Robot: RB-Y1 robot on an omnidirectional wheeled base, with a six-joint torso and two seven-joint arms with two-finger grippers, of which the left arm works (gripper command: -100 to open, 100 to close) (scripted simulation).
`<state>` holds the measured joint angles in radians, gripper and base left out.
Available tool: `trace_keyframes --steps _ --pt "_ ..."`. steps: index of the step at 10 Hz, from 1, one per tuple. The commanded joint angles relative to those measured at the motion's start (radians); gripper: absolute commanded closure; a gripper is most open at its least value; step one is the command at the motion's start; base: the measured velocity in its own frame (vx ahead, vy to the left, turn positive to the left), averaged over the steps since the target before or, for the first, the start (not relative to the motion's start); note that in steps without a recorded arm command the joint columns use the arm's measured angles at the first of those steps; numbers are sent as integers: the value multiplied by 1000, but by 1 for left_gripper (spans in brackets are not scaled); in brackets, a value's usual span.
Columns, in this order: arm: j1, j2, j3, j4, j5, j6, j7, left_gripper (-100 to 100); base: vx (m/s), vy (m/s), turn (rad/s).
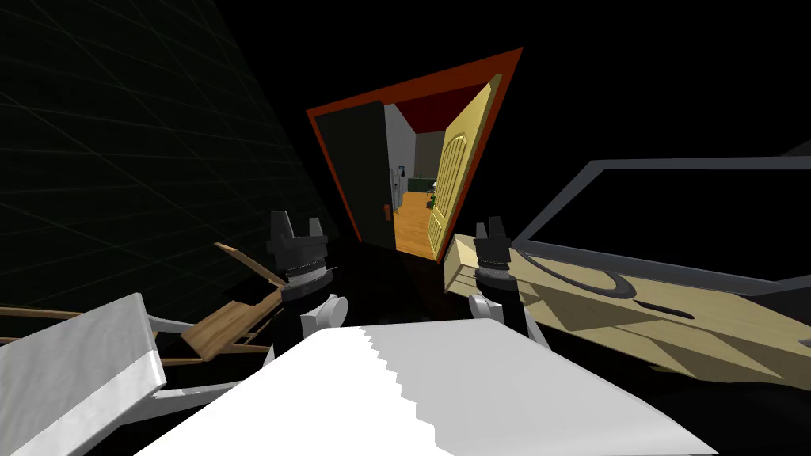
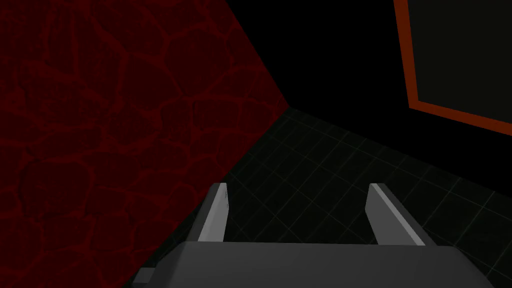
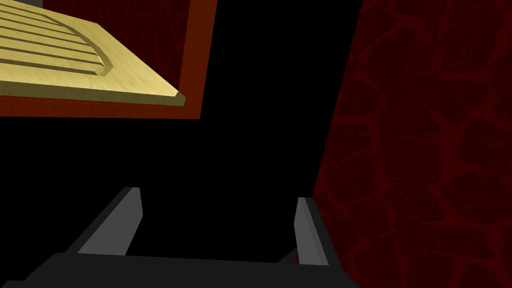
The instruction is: Push the door open
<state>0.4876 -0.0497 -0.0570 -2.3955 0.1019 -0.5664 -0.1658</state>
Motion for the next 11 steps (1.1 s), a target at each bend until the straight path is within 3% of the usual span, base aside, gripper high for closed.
trace_keyframes --steps 1,11 --pt "-22 12 0 39 0 2 4 -100 133 2 -48" --pt "-146 61 -3 263 1 15 30 -100 92 44 -30"
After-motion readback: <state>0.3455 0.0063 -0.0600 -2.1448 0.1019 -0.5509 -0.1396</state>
